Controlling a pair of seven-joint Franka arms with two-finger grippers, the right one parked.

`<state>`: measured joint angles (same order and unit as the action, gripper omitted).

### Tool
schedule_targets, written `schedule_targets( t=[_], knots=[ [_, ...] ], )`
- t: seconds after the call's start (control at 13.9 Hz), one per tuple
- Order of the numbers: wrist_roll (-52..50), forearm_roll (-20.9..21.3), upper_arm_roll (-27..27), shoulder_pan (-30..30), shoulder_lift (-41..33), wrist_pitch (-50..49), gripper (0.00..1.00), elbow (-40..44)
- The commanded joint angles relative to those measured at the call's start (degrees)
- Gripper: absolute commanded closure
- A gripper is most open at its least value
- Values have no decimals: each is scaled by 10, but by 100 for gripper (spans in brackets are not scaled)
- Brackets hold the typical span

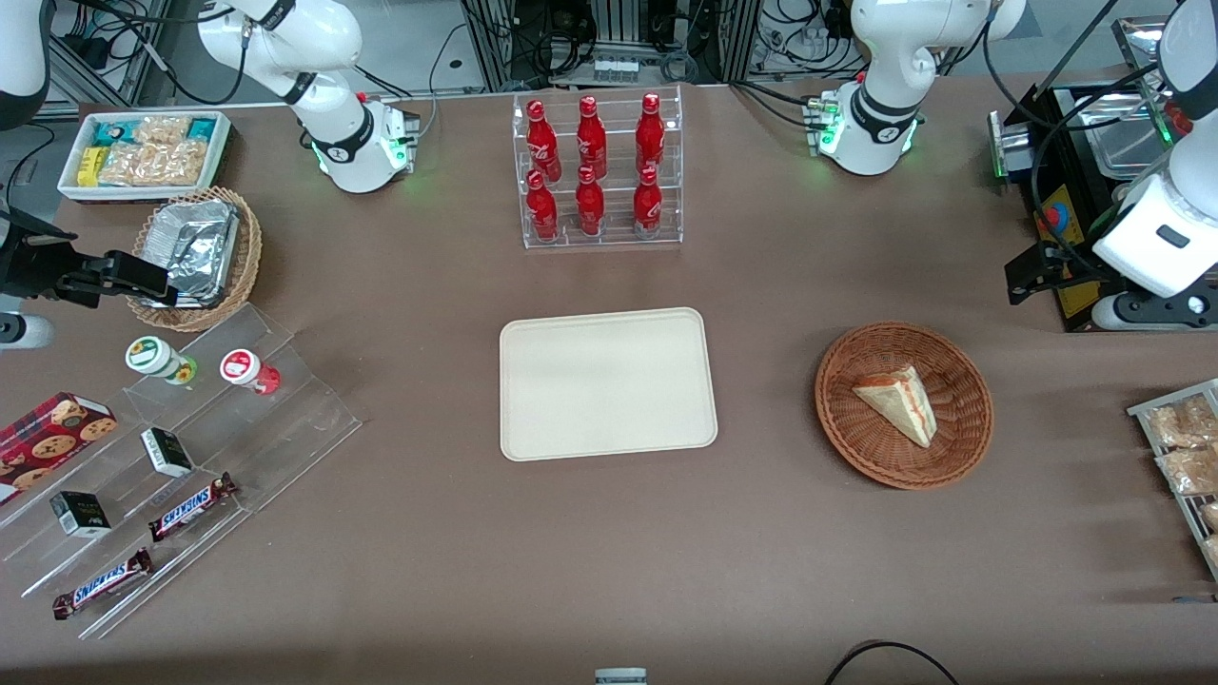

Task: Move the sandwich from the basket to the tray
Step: 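Lower the open left gripper over the wrapped sandwich in the basket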

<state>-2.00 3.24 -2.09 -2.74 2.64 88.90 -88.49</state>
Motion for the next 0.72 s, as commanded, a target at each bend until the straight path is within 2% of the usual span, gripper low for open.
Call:
schedule_targets(
  t=[0.0, 0.29, 0.65],
  knots=[
    [5, 3, 6, -9, -3, -18, 0, 9],
    [2, -10, 5, -5, 10, -7, 0, -3],
    [-27, -11, 5, -5, 12, 134, 0, -114]
  ],
)
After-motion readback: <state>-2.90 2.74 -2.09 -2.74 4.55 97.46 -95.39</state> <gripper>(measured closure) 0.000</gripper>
